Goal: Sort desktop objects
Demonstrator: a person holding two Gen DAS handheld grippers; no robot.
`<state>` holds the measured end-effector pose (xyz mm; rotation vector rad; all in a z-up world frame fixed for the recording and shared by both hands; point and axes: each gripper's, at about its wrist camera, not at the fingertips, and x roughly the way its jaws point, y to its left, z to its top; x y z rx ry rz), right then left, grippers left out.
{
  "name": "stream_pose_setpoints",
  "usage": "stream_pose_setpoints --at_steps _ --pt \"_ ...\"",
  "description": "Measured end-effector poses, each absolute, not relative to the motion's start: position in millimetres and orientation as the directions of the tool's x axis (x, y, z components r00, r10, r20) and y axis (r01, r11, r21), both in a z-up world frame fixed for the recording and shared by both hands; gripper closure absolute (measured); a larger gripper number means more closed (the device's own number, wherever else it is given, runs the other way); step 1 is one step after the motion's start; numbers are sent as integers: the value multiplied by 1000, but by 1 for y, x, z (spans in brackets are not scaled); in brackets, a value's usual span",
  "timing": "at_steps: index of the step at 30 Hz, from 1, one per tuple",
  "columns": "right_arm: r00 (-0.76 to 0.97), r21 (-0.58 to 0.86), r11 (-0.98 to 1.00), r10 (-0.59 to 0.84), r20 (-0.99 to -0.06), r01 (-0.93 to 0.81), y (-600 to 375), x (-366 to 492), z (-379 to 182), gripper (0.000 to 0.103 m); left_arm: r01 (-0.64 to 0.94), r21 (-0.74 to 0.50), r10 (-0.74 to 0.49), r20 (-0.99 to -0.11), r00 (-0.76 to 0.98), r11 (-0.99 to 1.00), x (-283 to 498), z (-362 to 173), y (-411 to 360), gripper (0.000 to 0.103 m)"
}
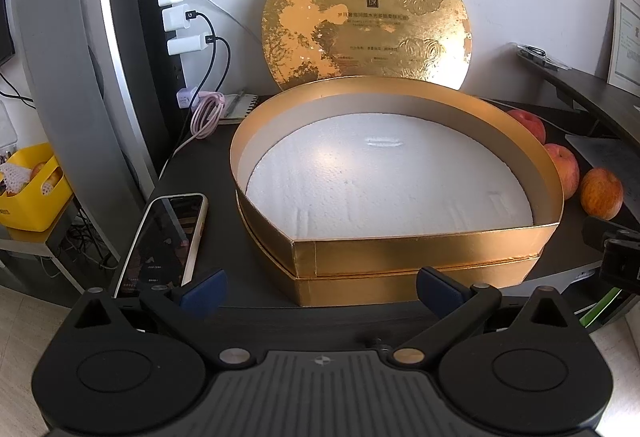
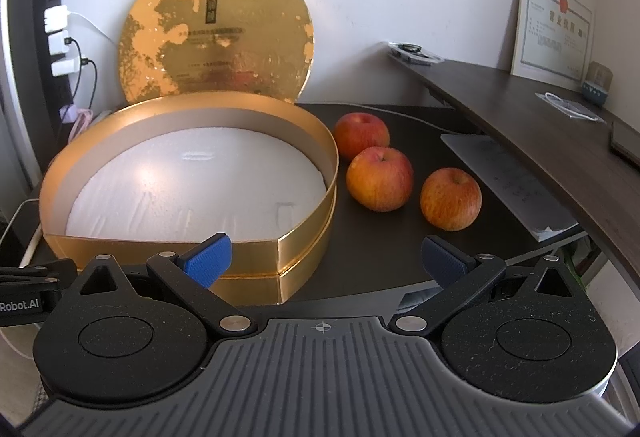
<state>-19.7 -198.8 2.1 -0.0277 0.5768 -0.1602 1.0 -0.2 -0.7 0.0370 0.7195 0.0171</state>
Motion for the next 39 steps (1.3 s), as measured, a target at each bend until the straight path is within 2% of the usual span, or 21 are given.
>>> stream_pose_setpoints --at_steps 10,22,30,37,39 --pt "817 -60 985 -166 -552 160 -205 -19 -1 0 32 53 12 -667 745 998 2 -3 -10 1" --pt "798 -4 974 -187 -573 226 -237 -19 -7 0 186 38 -113 -673 731 982 11 -1 -48 1" --pt "818 12 960 -232 -527 281 -267 -10 -21 0 320 87 -182 -671 719 943 22 0 -96 1" --pt "835 17 946 -277 -476 324 -291 0 -36 0 344 31 -222 -709 669 938 38 -5 -115 1" --pt "831 45 953 -237 -503 299 -299 7 -41 0 346 11 -237 -709 665 938 41 -5 -117 1"
